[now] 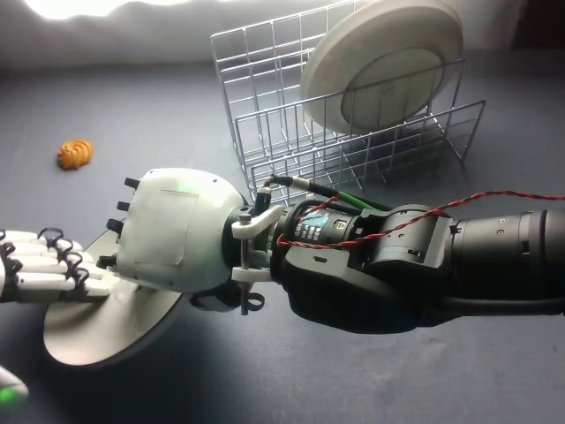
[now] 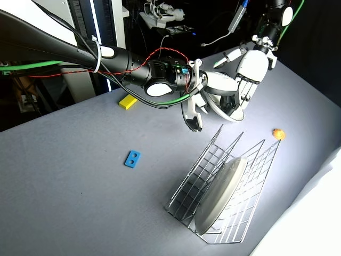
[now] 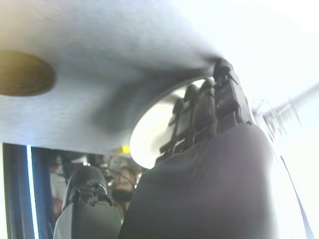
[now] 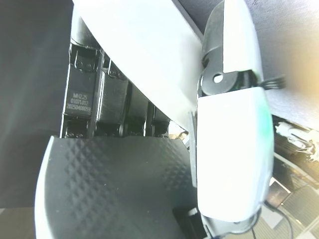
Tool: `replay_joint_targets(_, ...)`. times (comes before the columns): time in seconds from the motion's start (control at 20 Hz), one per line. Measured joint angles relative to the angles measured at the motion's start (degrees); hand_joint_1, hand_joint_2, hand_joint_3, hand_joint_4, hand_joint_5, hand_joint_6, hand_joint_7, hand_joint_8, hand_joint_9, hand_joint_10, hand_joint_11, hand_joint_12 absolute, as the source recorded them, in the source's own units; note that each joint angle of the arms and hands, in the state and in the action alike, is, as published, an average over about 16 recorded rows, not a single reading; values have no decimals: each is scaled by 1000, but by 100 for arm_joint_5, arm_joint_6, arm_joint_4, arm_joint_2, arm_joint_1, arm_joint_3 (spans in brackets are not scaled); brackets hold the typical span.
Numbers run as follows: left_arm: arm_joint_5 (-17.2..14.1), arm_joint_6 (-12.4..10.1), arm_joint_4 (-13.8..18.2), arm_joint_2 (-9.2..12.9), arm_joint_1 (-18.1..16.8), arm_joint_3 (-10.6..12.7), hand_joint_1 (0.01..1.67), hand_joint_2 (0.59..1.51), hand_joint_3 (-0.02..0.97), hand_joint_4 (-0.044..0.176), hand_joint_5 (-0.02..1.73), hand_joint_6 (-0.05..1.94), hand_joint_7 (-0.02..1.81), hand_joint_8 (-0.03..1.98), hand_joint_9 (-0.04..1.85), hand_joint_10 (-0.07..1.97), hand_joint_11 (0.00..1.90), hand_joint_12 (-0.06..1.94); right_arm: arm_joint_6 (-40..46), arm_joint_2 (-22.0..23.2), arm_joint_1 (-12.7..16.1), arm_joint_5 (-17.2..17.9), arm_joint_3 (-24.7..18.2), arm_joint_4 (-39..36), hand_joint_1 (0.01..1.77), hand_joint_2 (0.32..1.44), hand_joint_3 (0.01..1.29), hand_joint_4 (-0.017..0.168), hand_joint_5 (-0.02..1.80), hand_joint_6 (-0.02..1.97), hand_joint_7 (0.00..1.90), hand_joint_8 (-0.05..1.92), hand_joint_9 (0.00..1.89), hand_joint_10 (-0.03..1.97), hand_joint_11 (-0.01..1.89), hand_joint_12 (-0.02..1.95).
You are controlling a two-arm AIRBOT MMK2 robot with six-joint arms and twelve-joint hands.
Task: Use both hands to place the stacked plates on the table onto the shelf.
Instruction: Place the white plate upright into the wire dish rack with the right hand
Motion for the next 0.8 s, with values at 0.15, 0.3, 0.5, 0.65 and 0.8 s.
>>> replay_joint_targets(0.15,-41,-19,-43,125,-222,-31,20,1023,11,-4,9,3,15,4,10,7,21,8,6,5,0,26,-21,12,1177,918,13,11,870,509,1070,622,1328,31,919,1059)
replay_joint_targets(0.3,-96,-43,-60,284,-453,-94,20,1021,11,-3,16,5,18,3,17,18,19,10,8,36,0,45,-90,24,1177,918,13,11,881,510,1089,640,1339,27,913,1072)
replay_joint_targets(0.5,-249,-77,-65,557,-760,-215,20,1017,11,-3,19,-5,21,3,19,19,17,10,0,152,3,58,-286,37,1177,919,12,12,900,529,1113,667,1345,26,900,1075)
replay_joint_targets(0.65,-397,-105,-4,777,-1016,-298,19,1014,11,-4,21,-7,20,3,18,19,16,11,-11,334,8,56,-547,42,1178,920,12,13,919,569,1125,681,1342,26,891,1076)
replay_joint_targets(0.8,-594,-134,145,967,-1296,-372,19,1012,11,-4,22,-7,20,4,18,19,16,10,-22,610,14,44,-901,49,1179,921,12,16,942,610,1133,690,1340,24,884,1073)
